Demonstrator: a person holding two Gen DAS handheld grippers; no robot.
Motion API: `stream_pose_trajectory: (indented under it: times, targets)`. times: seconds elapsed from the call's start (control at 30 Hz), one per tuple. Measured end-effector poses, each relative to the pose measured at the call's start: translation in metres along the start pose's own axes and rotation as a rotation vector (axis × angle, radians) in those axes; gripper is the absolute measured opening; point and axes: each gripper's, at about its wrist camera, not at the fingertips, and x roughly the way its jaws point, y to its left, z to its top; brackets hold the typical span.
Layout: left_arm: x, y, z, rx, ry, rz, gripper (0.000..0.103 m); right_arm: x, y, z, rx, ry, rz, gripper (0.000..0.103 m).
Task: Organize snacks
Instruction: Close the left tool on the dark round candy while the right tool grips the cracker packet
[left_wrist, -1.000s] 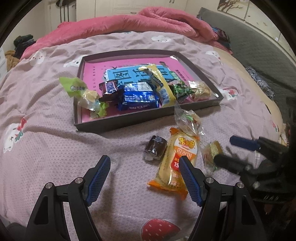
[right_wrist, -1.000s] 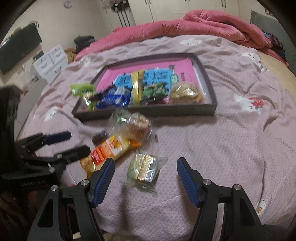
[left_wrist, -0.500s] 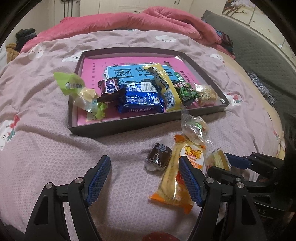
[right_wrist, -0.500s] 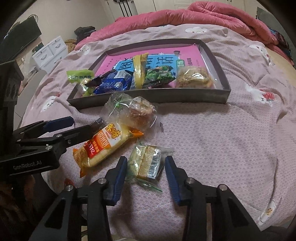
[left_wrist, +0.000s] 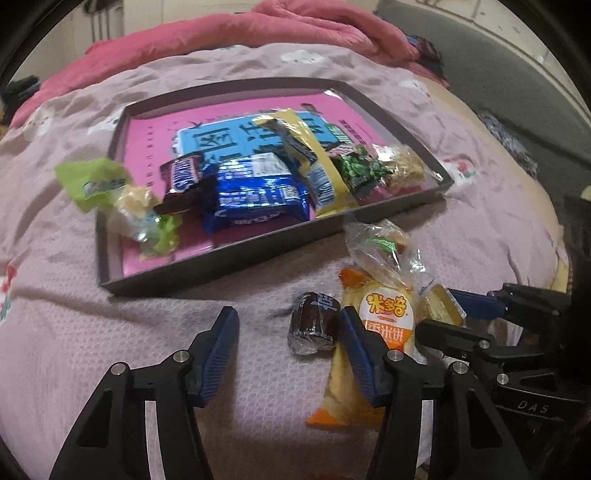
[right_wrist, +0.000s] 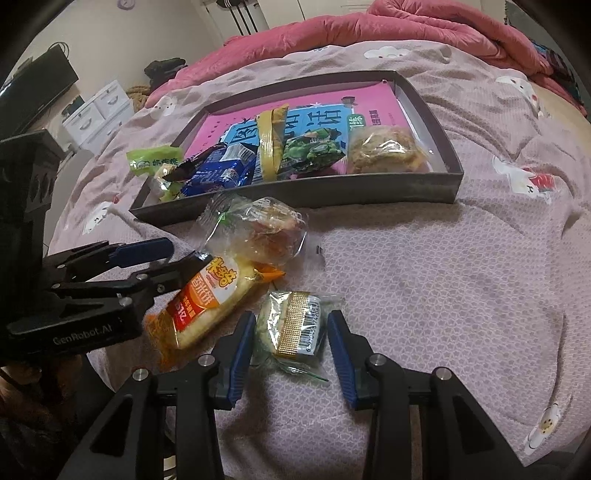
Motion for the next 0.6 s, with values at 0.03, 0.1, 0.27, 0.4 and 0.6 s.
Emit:
stream_pose_trajectory:
  times: [0.03,0.1,0.27,0.4,0.6]
  targets:
    - [0.0012,-0.0008,0.0008,0.003,0.005,-0.005,0.056,0.0003,0.0,0.0002,0.001,0.0,0.001,0.041]
    - [0.006,-0.0019,0.002,0.013,0.021,-0.011,0.053,0.001,0.0002,0.0005,-0.001,0.0,0.0,0.041]
    - [0.0101,-0.0061,0.0018,0.028,0.025,-0.011,0.037,0.0038,0.0017,0.0014,-0.016,0.004,-0.01,0.038]
    - [0.0108,-0.0078,0.0004,0.025,0.028,-0.02,0.029,0.0047,0.0041,0.0022,-0.033,0.004,-0.022,0.036]
    - [0.0096,-0.0077,0.0005,0.027,0.02,-0.022,0.029,-0.0039,-0.0048,0.0062,0.01,-0.042,-0.04,0.034]
